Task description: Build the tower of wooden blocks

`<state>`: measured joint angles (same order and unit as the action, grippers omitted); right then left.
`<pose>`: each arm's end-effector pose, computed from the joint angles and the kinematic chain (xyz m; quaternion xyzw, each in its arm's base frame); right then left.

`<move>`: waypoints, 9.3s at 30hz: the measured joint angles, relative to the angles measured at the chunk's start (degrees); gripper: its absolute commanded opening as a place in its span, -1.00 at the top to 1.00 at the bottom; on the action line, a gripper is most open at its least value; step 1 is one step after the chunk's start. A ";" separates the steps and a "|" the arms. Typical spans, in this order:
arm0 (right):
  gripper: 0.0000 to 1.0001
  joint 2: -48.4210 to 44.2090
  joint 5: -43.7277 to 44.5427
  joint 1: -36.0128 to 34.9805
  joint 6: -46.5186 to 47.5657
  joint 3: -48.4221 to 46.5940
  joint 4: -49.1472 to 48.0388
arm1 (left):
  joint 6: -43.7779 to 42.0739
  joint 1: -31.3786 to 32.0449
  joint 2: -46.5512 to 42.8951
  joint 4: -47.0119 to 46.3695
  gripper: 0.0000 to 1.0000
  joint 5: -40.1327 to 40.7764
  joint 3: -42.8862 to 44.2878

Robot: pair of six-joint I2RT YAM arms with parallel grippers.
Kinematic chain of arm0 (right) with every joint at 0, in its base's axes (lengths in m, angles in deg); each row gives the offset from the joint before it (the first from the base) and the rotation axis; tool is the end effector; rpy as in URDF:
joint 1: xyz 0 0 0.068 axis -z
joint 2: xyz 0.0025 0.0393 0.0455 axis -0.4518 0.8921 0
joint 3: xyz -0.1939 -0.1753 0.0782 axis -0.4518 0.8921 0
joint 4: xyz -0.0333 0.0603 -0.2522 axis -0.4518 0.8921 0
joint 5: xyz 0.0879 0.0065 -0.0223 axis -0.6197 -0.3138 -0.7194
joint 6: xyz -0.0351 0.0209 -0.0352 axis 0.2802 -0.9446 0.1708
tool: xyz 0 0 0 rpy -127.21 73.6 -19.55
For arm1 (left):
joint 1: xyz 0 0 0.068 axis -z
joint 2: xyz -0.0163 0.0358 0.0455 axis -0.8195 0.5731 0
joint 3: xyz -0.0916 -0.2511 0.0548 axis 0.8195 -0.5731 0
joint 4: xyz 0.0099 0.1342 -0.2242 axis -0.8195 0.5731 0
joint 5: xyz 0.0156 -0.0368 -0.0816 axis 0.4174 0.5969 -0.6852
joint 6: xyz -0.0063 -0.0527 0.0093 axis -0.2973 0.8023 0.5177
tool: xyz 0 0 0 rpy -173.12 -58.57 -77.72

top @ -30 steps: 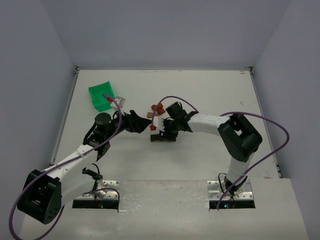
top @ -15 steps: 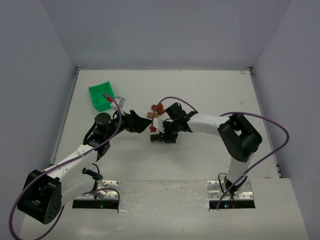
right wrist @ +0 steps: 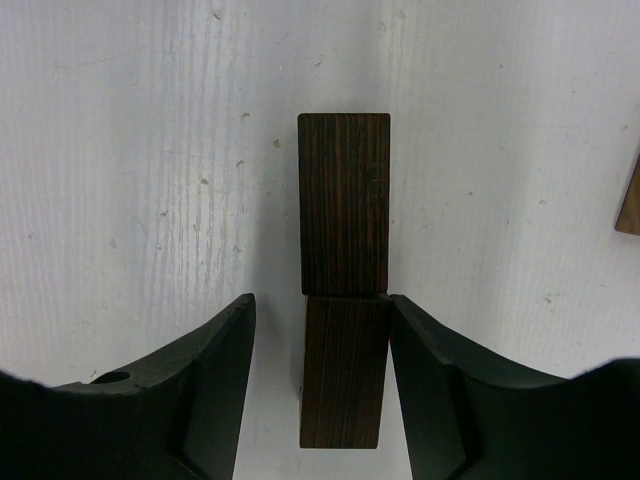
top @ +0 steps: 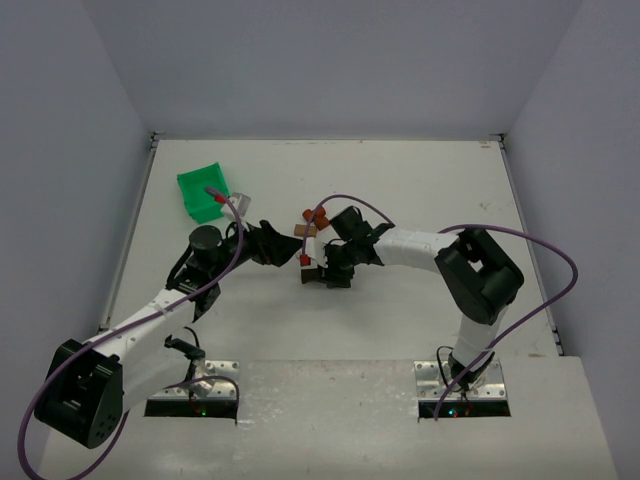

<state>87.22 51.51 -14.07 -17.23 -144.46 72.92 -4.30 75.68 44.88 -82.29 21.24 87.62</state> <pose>0.2550 0.2406 0.1387 -0.6486 0.6876 0.2069 0.2524 0.1992 -0.0903 0.2332 0.0834 0.7474 -0.4053 0.5197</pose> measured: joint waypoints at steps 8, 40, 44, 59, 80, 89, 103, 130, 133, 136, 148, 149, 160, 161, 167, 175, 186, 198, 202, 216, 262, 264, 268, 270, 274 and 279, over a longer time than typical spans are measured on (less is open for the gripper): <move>-0.31 -1.33 1.30 -0.11 -0.46 1.45 -2.87 | 0.10 0.00 0.03 0.61 -1.00 0.43 0.02; 1.00 -34.87 34.18 9.94 -57.18 31.32 -14.53 | 10.97 3.08 5.82 29.57 1.00 19.43 0.26; 1.00 -31.20 29.74 9.92 -57.54 31.32 -17.51 | 10.77 4.75 12.20 29.57 1.00 19.45 0.32; 1.00 -21.31 20.74 9.38 -57.76 31.05 -24.57 | 9.60 6.68 23.51 23.95 1.00 19.39 4.99; 1.00 -12.12 19.73 6.91 -56.44 24.96 -28.66 | 9.01 7.91 30.89 21.08 1.00 17.98 9.63; 1.00 -11.23 19.36 5.89 -55.28 24.41 -29.59 | 8.70 7.95 32.30 20.46 1.00 17.33 10.73; 1.00 -10.12 19.38 4.72 -54.42 23.49 -30.18 | 8.35 7.96 32.57 20.37 1.00 17.13 11.00; -0.11 -15.80 33.63 4.27 -55.19 23.32 -23.24 | 8.20 8.38 20.61 30.47 -0.90 27.52 12.78; -0.92 -20.30 36.71 4.29 -54.01 23.35 -21.83 | 8.10 8.41 14.29 33.73 -1.00 31.61 15.96; -0.97 -25.65 38.97 4.33 -52.69 23.37 -21.07 | 8.04 8.44 7.91 35.79 -1.00 36.07 20.13; -0.97 -38.57 39.05 4.35 -52.74 24.81 -17.47 | 5.22 8.44 -8.19 39.06 -1.00 45.29 21.25; -0.97 -38.61 38.25 4.35 -52.80 24.81 -17.21 | 5.05 8.44 -8.37 39.24 -1.00 45.37 20.83; -0.97 -30.40 36.01 0.98 -55.35 19.05 -13.41 | 4.70 8.44 -5.31 40.37 -1.00 45.97 18.90; -0.97 -28.91 36.01 0.72 -55.40 17.76 -13.30 | 4.66 8.44 -5.18 40.33 -1.00 45.96 18.57; -0.97 -17.49 36.18 -0.14 -54.86 6.61 -11.75 | 3.77 8.44 -5.10 39.62 -1.00 44.34 17.18; -0.97 -1.15 37.90 -0.65 -53.26 -10.60 -7.23 | 3.45 8.44 -5.11 38.56 -1.00 43.77 16.20; -0.26 14.22 37.03 -1.52 -42.70 -26.62 -3.52 | 3.47 8.44 -5.11 37.88 -1.00 43.73 16.20; -0.04 25.42 36.62 -1.60 -32.82 -38.75 -1.49 | 3.48 8.44 -5.11 37.47 -1.00 43.35 16.20; 0.09 27.63 38.24 -1.60 -32.28 -39.98 -1.45 | 3.65 8.44 -5.16 37.38 -1.00 43.36 16.13; 0.16 28.92 41.61 -1.54 -33.14 -40.10 -1.43 | 3.67 8.44 -5.75 37.31 -1.00 43.60 15.41; 0.86 -22.59 10.66 -0.82 -27.09 12.87 -32.74 | 3.76 8.44 -7.37 34.44 -1.00 31.06 15.38; 0.85 -28.71 6.50 -0.79 -26.52 18.26 -35.14 | 3.27 8.44 -6.39 32.73 -1.00 26.91 15.06; 0.84 -39.62 -0.84 -0.76 -25.37 32.14 -43.29 | 2.18 8.47 -4.75 27.91 -1.00 15.78 13.51; 0.83 -44.77 -4.00 -0.79 -24.90 39.73 -46.22 | 2.19 8.76 -3.52 24.52 -1.00 9.58 12.29; 0.83 -48.92 -6.80 -0.76 -24.11 46.81 -47.75 | 3.10 11.50 0.21 20.30 -0.98 2.18 10.58; 0.83 -50.09 -7.39 -0.77 -23.57 47.54 -50.36 | 3.68 18.86 5.45 18.91 -0.94 1.25 10.63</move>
<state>37.13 44.12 -14.84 -40.80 -96.92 22.56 -0.63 94.53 50.32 -63.38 22.49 98.24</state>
